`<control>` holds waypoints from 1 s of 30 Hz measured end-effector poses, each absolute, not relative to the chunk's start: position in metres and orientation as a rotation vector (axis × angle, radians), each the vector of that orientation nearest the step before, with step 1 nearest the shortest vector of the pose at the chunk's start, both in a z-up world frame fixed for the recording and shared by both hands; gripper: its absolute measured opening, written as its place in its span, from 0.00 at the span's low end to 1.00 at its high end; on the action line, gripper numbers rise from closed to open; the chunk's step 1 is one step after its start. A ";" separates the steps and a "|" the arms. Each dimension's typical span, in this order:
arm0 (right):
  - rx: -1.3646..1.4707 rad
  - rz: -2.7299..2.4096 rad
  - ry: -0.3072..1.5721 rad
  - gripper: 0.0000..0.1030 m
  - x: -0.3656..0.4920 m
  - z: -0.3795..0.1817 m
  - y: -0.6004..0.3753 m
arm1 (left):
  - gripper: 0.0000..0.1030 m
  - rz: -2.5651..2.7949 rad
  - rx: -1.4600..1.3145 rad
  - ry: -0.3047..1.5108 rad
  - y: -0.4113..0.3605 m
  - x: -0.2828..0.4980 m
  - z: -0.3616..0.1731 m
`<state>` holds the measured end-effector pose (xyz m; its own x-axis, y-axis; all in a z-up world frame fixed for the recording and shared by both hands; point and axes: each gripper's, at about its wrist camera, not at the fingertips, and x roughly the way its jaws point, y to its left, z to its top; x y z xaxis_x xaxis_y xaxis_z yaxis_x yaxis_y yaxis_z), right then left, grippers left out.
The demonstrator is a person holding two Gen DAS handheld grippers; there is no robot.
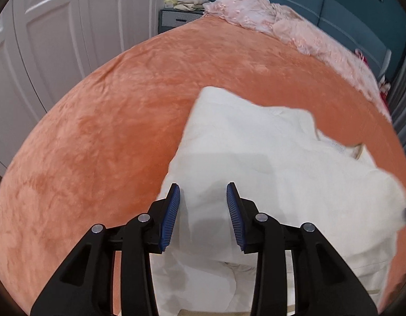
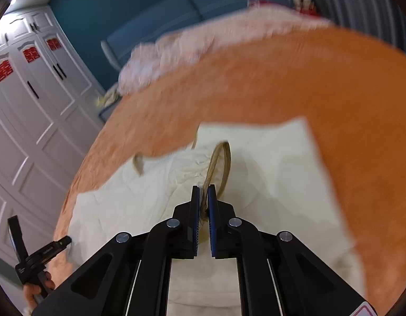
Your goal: Fold large clothes
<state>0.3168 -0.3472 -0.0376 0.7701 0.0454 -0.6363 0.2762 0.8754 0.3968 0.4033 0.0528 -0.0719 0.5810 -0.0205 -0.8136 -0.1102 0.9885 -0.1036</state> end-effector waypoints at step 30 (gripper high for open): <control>0.289 -0.252 0.826 0.06 0.309 -0.129 -0.346 | 0.36 0.174 0.072 0.797 0.017 0.391 -0.128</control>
<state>0.3092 -0.3457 -0.1290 0.6522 -0.1071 -0.7505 0.3301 0.9313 0.1539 0.3910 0.0170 -0.1283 0.6853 0.1825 -0.7050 -0.1279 0.9832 0.1302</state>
